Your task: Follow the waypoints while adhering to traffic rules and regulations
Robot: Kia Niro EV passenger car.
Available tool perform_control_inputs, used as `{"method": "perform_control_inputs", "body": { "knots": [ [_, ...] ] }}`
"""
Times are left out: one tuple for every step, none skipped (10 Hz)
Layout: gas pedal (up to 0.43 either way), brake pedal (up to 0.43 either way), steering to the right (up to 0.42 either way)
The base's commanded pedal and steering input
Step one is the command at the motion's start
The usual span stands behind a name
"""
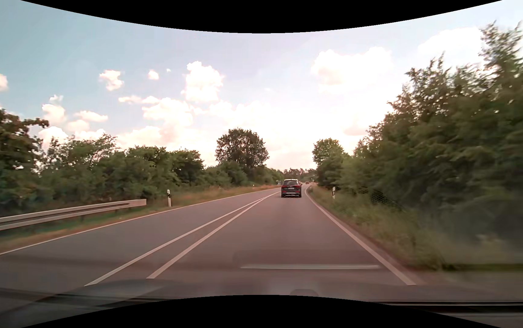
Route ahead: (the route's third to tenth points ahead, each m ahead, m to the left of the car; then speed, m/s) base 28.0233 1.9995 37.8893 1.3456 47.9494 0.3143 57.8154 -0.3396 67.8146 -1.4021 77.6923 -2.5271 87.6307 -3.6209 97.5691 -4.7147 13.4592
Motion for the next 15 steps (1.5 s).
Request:
{"method": "perform_control_inputs", "body": {
  "knots": [
    [0.039,0.0,0.008],
    [0.039,0.0,0.008],
    [0.039,0.0,0.008],
    [0.039,0.0,0.008],
    [0.039,0.0,0.008],
    [0.039,0.0,0.008],
    [0.039,0.0,0.008],
    [0.039,0.0,0.008],
    [0.039,0.0,0.008],
    [0.039,0.0,0.007],
    [0.047,0.0,0.007],
    [0.047,0.0,0.007],
    [0.047,0.0,0.007],
    [0.047,0.0,0.006],
    [0.047,0.0,0.006]
  ]
}}
